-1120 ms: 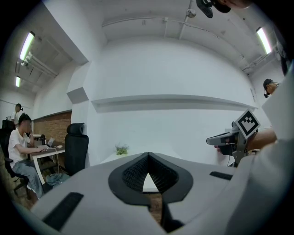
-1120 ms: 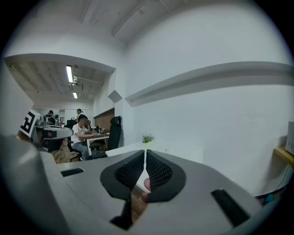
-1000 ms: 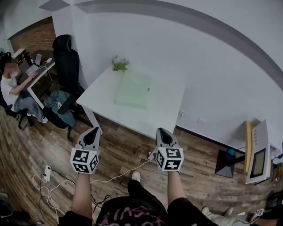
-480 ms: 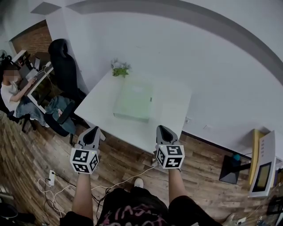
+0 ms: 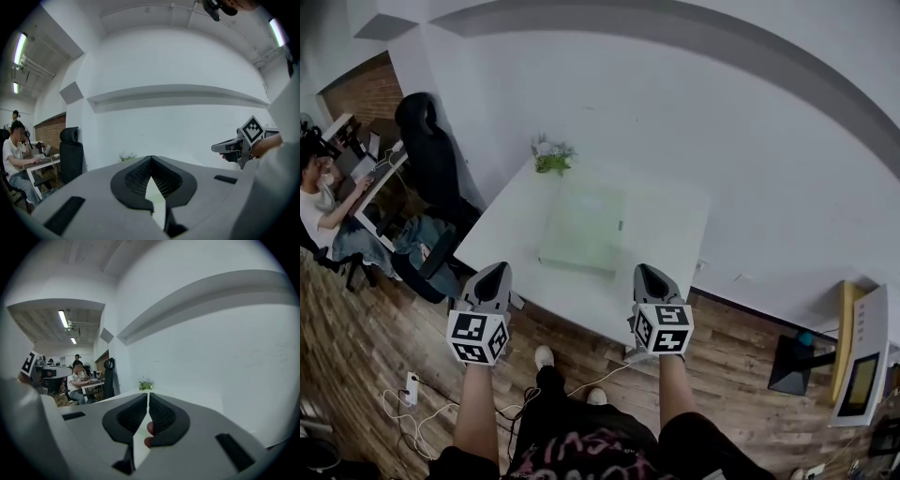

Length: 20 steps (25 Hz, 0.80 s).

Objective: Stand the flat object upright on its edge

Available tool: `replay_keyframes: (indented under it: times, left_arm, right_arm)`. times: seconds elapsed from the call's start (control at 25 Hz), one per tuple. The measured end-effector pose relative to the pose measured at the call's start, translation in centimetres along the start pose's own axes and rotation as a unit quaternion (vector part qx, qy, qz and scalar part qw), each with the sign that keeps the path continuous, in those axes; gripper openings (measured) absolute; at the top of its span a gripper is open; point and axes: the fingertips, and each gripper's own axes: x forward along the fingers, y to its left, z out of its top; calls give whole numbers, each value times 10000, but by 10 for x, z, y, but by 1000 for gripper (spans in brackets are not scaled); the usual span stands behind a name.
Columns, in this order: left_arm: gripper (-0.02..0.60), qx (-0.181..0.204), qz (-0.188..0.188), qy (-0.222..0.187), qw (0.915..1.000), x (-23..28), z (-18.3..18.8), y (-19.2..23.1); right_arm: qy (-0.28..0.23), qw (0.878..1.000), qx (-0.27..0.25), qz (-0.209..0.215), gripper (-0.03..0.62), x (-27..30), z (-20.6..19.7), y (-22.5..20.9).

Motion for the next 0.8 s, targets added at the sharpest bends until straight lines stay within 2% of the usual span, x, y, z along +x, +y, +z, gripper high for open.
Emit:
replay_keyframes:
  times: [0.28,0.8]
  left_arm:
    - [15,-122,-289,47,9995,53,-6,19]
    - [15,-317,-983,453,9936,175,-38,85]
  right_arm:
    - [28,9998,36,-191,28,40,9,-9]
    - [522,9953,187,-796,28,142,-6,-8]
